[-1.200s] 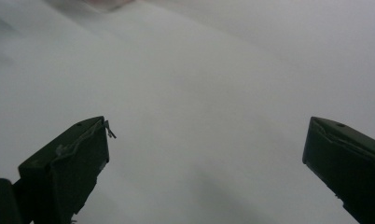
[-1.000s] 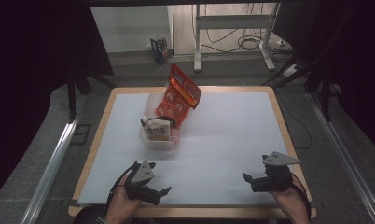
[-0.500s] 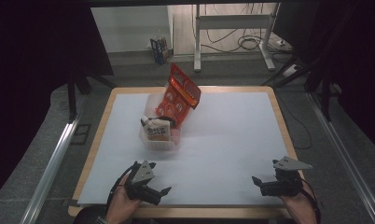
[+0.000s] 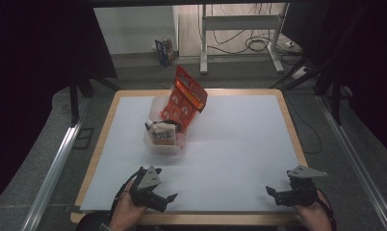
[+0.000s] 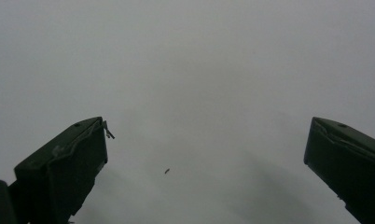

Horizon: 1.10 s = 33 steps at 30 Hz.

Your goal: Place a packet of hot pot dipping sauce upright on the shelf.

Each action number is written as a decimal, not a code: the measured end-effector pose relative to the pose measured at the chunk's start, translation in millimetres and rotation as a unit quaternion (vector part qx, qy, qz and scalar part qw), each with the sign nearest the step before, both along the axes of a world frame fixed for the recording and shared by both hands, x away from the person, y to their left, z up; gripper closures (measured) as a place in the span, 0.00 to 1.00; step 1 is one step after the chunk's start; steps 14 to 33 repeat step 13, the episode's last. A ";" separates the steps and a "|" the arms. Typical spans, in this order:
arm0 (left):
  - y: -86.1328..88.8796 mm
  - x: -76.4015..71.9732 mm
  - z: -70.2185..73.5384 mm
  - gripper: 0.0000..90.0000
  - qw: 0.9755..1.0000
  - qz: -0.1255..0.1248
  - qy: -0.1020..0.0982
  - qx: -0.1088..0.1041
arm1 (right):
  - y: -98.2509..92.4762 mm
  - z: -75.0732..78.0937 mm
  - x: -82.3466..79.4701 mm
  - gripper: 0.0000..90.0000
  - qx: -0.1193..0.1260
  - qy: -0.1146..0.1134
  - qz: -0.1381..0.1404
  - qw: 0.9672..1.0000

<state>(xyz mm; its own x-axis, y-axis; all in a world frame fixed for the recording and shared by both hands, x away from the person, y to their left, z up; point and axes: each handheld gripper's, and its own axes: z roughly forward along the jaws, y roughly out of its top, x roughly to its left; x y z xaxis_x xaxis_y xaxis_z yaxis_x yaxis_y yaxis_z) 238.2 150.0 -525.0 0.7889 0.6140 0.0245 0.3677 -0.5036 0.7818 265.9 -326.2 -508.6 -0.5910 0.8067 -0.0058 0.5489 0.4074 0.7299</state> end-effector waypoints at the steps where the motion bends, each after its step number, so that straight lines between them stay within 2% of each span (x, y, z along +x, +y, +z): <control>1: -0.2 0.0 -0.1 0.01 1.000 -0.001 0.001 0.000 | -0.8 -1.2 0.5 0.00 0.000 0.002 0.000 1.000; 5: -0.9 -0.2 -0.5 0.01 1.000 -0.002 0.000 0.003 | -3.0 -5.3 1.9 0.00 0.000 0.011 0.001 1.000; 33: -1.5 -0.1 -0.5 0.01 1.000 -0.003 -0.001 0.006 | -3.3 -6.1 2.6 0.00 0.000 0.013 0.004 1.000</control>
